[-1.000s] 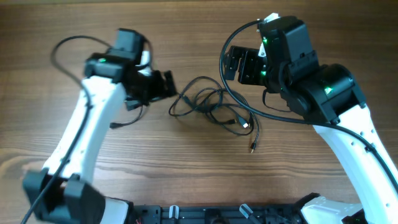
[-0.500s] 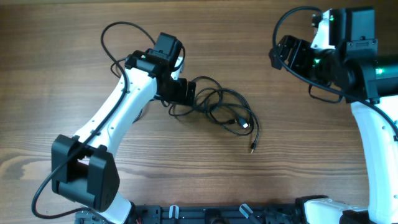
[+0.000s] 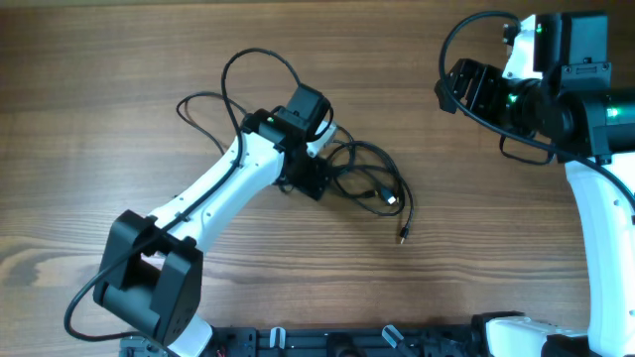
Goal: Untangle cables
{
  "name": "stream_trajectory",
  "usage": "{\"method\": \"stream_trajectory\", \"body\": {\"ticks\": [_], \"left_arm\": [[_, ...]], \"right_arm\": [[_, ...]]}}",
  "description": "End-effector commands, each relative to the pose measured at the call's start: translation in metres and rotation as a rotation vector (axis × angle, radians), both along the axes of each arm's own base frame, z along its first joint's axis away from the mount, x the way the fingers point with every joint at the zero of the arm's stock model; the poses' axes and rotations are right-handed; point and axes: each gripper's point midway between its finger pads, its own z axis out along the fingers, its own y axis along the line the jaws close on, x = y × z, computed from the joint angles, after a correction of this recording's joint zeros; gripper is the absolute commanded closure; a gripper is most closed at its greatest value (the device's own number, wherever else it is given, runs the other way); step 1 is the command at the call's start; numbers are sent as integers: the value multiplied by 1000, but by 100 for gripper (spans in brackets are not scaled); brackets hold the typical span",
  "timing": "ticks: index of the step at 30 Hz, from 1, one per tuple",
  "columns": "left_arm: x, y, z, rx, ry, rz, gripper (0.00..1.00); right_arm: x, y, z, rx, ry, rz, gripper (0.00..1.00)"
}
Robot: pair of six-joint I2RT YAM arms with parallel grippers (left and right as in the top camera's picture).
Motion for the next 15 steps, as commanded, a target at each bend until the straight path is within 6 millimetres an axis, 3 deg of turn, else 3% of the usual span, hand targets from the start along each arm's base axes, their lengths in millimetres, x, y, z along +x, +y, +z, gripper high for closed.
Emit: {"method": "stream_trajectory", "body": {"ticks": [1, 7, 9, 11, 13, 14, 15], "left_arm": [[-2, 4, -16, 24, -7, -34, 19], [-10, 9, -41, 35, -11, -94, 18], [-6, 6, -41, 25, -28, -93, 29], [-2, 4, -39, 15, -46, -93, 49], [0, 2, -38, 6, -54, -93, 73], [3, -1, -36, -3, -68, -90, 96], [4, -3, -32, -18, -73, -85, 96]], "right_arm": [[0, 2, 4, 7, -11, 17, 0], [-1, 2, 3, 7, -5, 17, 0], [-1, 2, 3, 7, -5, 17, 0], [-1, 2, 3, 7, -5, 17, 0], [-1, 2, 3, 6, -5, 17, 0], [-1, 2, 2, 6, -3, 17, 0], [-1, 2, 2, 6, -2, 17, 0]]}}
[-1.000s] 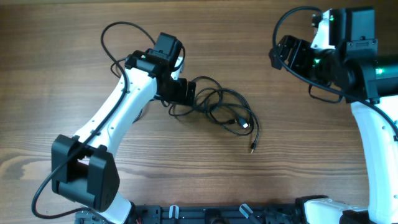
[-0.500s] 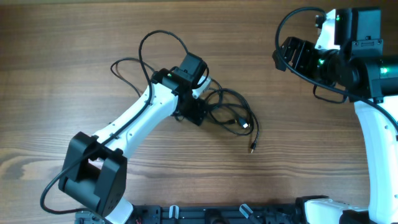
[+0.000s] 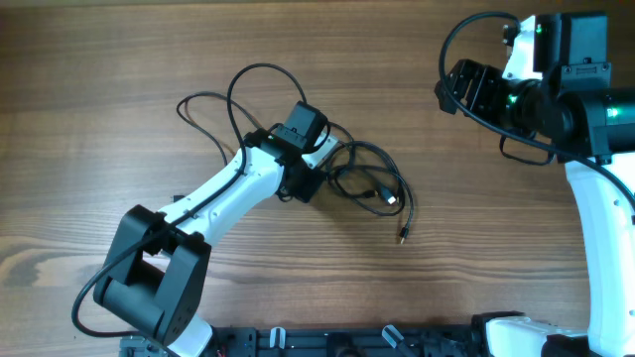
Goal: Untangle cables
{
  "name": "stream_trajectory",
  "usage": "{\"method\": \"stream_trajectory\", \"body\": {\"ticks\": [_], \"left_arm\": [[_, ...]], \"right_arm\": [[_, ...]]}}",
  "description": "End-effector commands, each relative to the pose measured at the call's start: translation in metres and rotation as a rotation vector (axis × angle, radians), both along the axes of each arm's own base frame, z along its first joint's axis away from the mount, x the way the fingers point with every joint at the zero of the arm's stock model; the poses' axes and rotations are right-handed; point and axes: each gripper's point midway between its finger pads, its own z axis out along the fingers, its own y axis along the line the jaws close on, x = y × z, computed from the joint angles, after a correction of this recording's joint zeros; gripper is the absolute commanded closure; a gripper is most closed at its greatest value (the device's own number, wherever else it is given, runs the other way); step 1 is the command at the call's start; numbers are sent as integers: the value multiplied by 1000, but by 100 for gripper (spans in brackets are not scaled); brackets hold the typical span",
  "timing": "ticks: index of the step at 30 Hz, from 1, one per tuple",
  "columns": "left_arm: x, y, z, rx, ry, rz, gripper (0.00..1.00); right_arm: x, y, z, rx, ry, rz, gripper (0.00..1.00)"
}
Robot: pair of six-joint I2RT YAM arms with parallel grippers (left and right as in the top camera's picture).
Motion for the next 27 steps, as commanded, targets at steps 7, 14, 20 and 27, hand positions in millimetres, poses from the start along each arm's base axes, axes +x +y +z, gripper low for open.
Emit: {"method": "stream_trajectory", "body": {"ticks": [7, 14, 20, 27], "left_arm": [[1, -61, 100, -353, -110, -117, 96], [-18, -81, 270, -747, -455, -215, 96], [-42, -66, 348, -916, -618, -194, 96], [-49, -73, 403, -1139, -673, -186, 96]], "right_arm": [[2, 2, -19, 0, 79, 18, 0], [1, 20, -45, 80, 178, 80, 0], [0, 52, -39, 218, 144, 241, 0], [-2, 53, -39, 216, 145, 262, 0]]}}
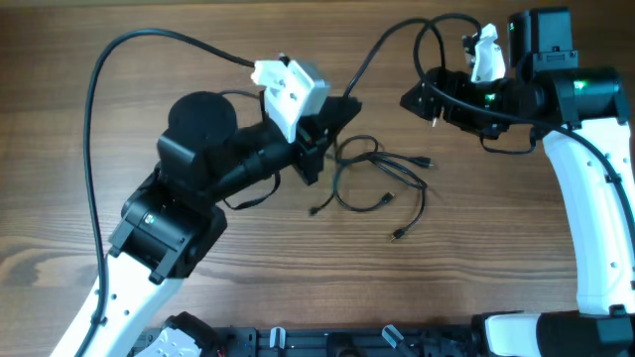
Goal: Untangle cables
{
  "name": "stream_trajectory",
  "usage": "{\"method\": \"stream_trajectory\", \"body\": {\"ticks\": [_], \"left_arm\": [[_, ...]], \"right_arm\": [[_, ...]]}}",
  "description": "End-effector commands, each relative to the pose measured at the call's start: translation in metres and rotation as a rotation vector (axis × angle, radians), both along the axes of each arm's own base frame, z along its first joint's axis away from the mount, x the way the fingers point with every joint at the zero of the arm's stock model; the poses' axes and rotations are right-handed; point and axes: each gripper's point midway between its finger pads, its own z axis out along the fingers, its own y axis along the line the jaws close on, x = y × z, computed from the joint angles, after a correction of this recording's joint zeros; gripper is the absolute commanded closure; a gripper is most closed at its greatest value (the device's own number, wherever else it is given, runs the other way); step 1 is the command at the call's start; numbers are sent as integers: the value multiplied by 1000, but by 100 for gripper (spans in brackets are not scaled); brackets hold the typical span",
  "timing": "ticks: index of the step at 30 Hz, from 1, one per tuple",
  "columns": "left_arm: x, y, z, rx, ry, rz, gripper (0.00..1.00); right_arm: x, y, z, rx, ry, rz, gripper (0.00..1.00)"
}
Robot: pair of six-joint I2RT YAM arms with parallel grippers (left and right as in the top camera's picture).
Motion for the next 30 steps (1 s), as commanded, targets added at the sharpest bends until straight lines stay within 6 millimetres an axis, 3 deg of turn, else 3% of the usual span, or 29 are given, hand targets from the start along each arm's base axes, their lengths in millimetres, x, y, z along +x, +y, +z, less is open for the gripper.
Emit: {"method": "stream_trajectory", "body": {"ticks": [1, 5, 9, 12, 14, 18, 22, 25, 28, 30], "left_arm": [[-10, -2, 38, -149, -13, -35, 96], [-18, 5, 99, -338, -159, -54, 96], [-21, 17, 128, -414, -269, -43, 96], [0, 34, 126, -416, -260, 69, 96], [28, 54, 114, -400, -210, 222, 96], [85, 112, 57, -286, -39, 589, 96], [112, 153, 18, -203, 59, 744, 96], [122, 167, 30, -263, 28, 760, 96], [111, 146, 63, -320, -80, 582, 96], [106, 143, 83, -356, -154, 546, 96]], "right_arm": [[-2, 5, -5, 13, 8, 47, 0], [-4, 4, -6, 9, 16, 46, 0], [-4, 4, -6, 9, 16, 46, 0], [-5, 4, -6, 9, 24, 45, 0], [-7, 4, -7, 8, 31, 46, 0], [-6, 4, -7, 10, 32, 42, 0], [-2, 4, -5, 11, 11, 42, 0], [-1, 4, -5, 11, 6, 43, 0], [0, 5, -4, 12, 1, 43, 0], [0, 5, -4, 12, 0, 43, 0]]}}
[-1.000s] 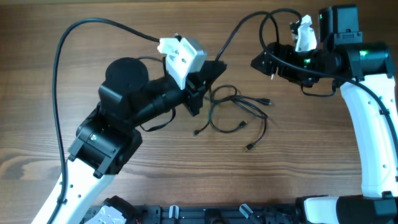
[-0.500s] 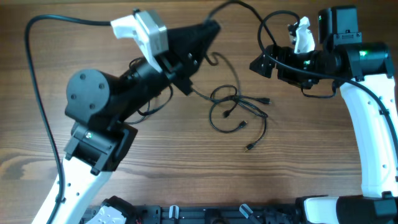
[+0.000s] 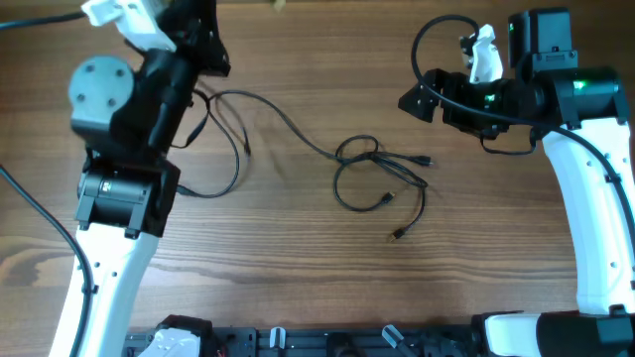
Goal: Untangle cables
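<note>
A tangle of thin black cables (image 3: 377,178) lies mid-table, with loose plug ends to the right and below. One black cable (image 3: 288,124) runs from the tangle up-left to my left gripper (image 3: 210,61) at the far top left. That gripper looks shut on it, though its fingers are mostly hidden by the arm. More of this cable loops (image 3: 228,164) beside the left arm. My right gripper (image 3: 412,99) hovers up and to the right of the tangle, open and holding nothing.
The wooden table (image 3: 298,268) is bare in front of the tangle. The left arm's body (image 3: 119,178) covers the left side. The right arm (image 3: 595,218) stands along the right edge, with its own wiring looped above its wrist.
My left gripper has moved from just left of the tangle to the far top-left corner. One cable now stretches out leftward from the tangle. The right arm has hardly shifted.
My left gripper was down on the left part of the tangle at the first two moments, with the right arm parked at the top right. Then the left arm was raised over the tangle and the right gripper had come closer. Now one cable is drawn out leftward.
</note>
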{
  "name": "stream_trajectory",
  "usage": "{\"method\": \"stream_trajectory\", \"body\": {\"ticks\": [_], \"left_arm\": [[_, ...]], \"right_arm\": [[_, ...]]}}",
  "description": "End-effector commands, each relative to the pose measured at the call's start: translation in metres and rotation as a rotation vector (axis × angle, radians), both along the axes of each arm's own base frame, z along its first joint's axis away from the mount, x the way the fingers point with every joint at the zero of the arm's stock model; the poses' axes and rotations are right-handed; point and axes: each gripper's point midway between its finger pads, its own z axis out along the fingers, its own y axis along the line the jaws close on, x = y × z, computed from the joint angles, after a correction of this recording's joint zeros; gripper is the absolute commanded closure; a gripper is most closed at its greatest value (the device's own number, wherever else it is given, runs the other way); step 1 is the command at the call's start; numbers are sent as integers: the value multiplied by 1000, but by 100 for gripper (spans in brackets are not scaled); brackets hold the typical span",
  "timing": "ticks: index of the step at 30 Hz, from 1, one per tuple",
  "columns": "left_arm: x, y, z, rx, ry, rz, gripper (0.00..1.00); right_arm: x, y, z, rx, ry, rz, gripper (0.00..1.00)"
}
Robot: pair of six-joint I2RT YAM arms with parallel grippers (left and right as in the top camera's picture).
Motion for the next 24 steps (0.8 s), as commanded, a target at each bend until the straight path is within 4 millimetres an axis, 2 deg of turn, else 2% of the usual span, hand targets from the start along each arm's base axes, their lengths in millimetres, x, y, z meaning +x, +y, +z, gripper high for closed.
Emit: {"method": "stream_trajectory", "body": {"ticks": [1, 4, 7, 11, 14, 15, 17, 20, 23, 24], "left_arm": [[-16, -15, 33, -11, -126, -112, 96], [-11, -12, 41, 33, -196, -81, 96], [11, 0, 34, 130, -242, -10, 96], [51, 38, 14, 141, -224, 85, 96], [84, 81, -24, 158, -128, 173, 96], [100, 116, -49, 163, -63, 238, 96], [114, 160, -79, 163, 12, 316, 96], [120, 228, -114, 159, 95, 434, 96], [115, 287, -140, 205, 151, 538, 96], [110, 311, -155, 213, 185, 580, 96]], "right_arm": [[2, 1, -5, -2, 7, 15, 0], [0, 1, -6, -4, 14, 16, 0], [-2, 0, -12, -5, 31, 17, 0], [-11, 0, -39, -11, 100, 18, 0], [-19, -1, -64, -15, 154, 18, 0], [-21, -1, -76, -16, 172, 16, 0], [-24, -1, -86, -17, 189, 15, 0], [-28, -2, -97, -18, 207, 14, 0], [-30, -2, -102, -17, 223, 8, 0], [-30, -2, -102, -14, 230, -5, 0]]}}
